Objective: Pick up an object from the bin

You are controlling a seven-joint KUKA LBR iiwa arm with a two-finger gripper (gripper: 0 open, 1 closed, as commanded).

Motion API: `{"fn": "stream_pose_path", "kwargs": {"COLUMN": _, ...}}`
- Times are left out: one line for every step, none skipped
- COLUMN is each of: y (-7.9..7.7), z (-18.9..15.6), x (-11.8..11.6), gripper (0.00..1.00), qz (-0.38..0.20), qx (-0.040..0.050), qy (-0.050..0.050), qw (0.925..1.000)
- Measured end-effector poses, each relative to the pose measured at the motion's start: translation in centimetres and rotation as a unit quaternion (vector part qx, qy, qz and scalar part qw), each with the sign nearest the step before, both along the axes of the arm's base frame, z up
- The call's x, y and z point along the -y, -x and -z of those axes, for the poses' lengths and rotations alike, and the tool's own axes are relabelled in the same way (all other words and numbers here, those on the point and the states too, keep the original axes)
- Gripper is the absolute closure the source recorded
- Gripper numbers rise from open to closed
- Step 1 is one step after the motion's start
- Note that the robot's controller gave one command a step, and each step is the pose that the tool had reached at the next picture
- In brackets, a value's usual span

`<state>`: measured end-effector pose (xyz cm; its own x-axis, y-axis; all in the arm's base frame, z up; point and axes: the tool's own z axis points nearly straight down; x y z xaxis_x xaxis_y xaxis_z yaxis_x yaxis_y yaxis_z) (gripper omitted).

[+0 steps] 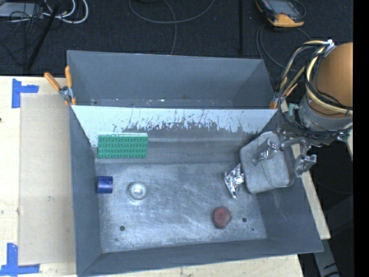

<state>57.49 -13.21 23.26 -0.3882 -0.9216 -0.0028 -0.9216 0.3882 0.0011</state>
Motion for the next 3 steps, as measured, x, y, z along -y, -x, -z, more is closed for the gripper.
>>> {"fn": "stream_pose_path", "kwargs": {"y": -1.6, "z": 13.9, "x": -1.6, "gripper": 0.00, "qz": 0.074, "qx": -0.0023, "qy": -0.002, "qw": 0.9973}}
{"fn": "stream_pose_path", "kwargs": {"y": -1.8, "z": 15.3, "x": -5.3, "gripper": 0.00, "qz": 0.106, "qx": -0.0005, "qy": 0.002, "qw": 0.9944}}
{"fn": "stream_pose_path", "kwargs": {"y": 0.2, "z": 15.5, "x": -8.1, "gripper": 0.00, "qz": 0.165, "qx": 0.0105, "qy": 0.005, "qw": 0.9863}}
